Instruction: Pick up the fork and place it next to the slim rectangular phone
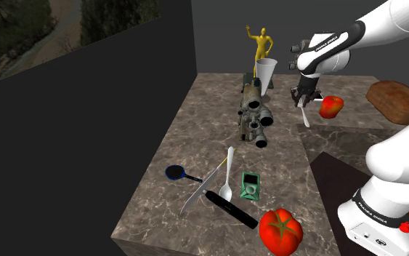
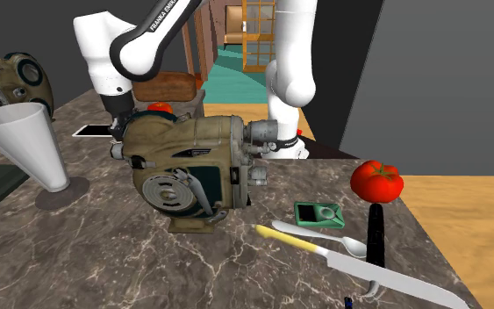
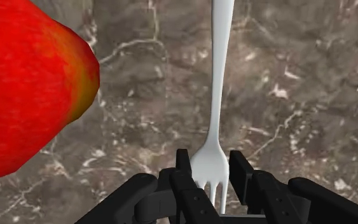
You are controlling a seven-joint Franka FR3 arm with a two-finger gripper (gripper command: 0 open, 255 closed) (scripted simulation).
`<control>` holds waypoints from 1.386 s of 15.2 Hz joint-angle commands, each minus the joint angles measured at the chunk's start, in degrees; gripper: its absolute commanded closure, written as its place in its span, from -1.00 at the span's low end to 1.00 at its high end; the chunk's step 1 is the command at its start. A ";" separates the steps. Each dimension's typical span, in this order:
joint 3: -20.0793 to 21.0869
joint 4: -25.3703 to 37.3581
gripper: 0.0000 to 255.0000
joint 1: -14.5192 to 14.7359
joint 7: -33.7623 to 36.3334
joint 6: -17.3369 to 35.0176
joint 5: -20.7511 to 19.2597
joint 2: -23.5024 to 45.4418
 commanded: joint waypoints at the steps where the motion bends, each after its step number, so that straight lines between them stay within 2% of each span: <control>1: 0.05 -0.62 1.00 0.05 0.16 1.26 -0.07 0.61; 8: 0.05 -0.60 1.00 0.05 0.16 1.25 -0.07 0.63; 9: 0.05 -0.60 -1.00 0.05 0.16 1.25 -0.07 0.63; 14: 0.05 -0.60 -1.00 0.05 0.16 1.25 -0.07 0.63; 18: 0.04 2.18 -1.00 0.06 -0.16 -6.06 0.38 -3.92; 21: 0.04 2.18 -1.00 0.06 -0.16 -6.05 0.38 -3.92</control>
